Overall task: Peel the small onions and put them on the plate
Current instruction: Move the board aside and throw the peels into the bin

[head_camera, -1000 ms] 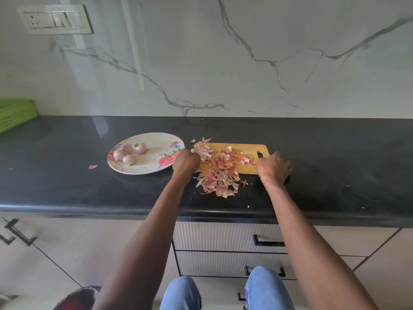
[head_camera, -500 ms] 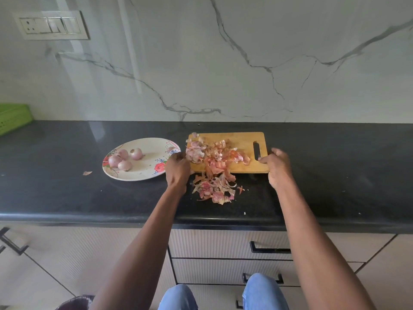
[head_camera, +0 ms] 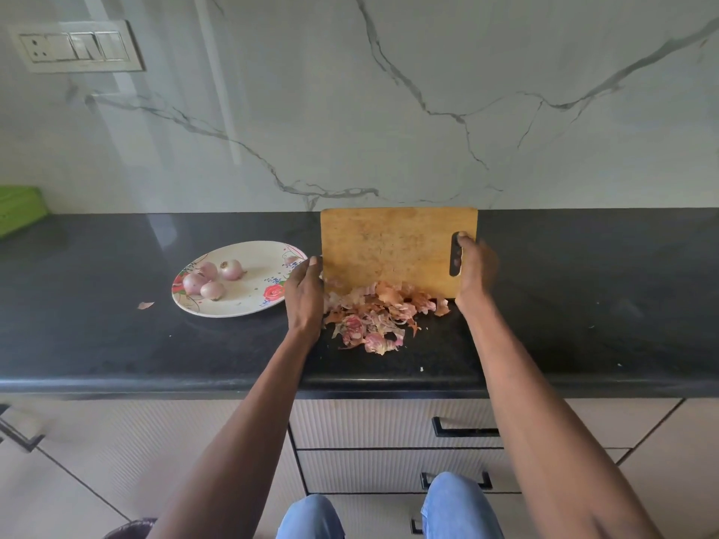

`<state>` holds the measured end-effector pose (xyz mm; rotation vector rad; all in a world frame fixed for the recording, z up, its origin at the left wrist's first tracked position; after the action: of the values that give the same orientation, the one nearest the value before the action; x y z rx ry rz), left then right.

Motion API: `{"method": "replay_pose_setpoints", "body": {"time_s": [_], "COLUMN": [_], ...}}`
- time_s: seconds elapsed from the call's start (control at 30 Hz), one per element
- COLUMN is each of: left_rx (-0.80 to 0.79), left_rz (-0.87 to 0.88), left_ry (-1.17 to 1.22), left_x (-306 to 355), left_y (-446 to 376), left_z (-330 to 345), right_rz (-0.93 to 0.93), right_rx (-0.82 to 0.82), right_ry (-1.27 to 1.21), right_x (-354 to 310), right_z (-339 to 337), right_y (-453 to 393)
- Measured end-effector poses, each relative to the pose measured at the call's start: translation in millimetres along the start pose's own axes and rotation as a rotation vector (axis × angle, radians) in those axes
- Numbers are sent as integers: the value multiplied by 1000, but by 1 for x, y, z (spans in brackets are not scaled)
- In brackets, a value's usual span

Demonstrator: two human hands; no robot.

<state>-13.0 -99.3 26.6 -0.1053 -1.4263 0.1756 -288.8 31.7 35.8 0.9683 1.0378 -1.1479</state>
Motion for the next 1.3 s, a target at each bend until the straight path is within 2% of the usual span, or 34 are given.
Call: {"method": "replay_pose_setpoints", "body": {"time_s": [0.2, 0.33, 0.43, 0.63, 0.8, 0.93, 1.03, 1.2, 1.3], "left_rx": [-144, -268, -358, -319, -340, -291, -282, -239, -244], "left_rz": [17, 23, -31, -24, -10, 13, 24, 68, 98], "left_ry": [19, 12, -18, 18, -57, -31, -42, -69, -68], "left_x": [5, 13, 9, 5, -12, -5, 0, 5, 2], "left_y": [-3, -6, -5, -5, -14, -13, -8, -7, -11], "left_z": [8, 20, 27, 24, 23, 20, 21, 20, 20], "right_rz": [-46, -82, -46, -91, -187, -251, -210, -242, -284], "right_rx": [23, -18, -67, -131, -173, -175, -193, -186, -145], "right_ry": [-81, -165, -93, -2, 125, 109, 143, 163, 103], "right_x": [-4, -13, -6, 3, 5, 2, 5, 6, 1], "right_z": [-4, 2, 8, 8, 13, 14, 16, 14, 8], "right_y": [-1, 0, 3, 1, 4, 4, 9, 10, 12]}}
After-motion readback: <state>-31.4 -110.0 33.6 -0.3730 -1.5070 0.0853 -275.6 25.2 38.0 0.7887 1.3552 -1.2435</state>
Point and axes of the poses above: each hand's wrist, its own y-axis away from the middle knuckle, its own z-axis out of the palm, x = y × z, the point moved 7 cm from there along -y, towards the middle knuckle, and after that the axes turned 15 degrees about x, right-handed, at the moved point
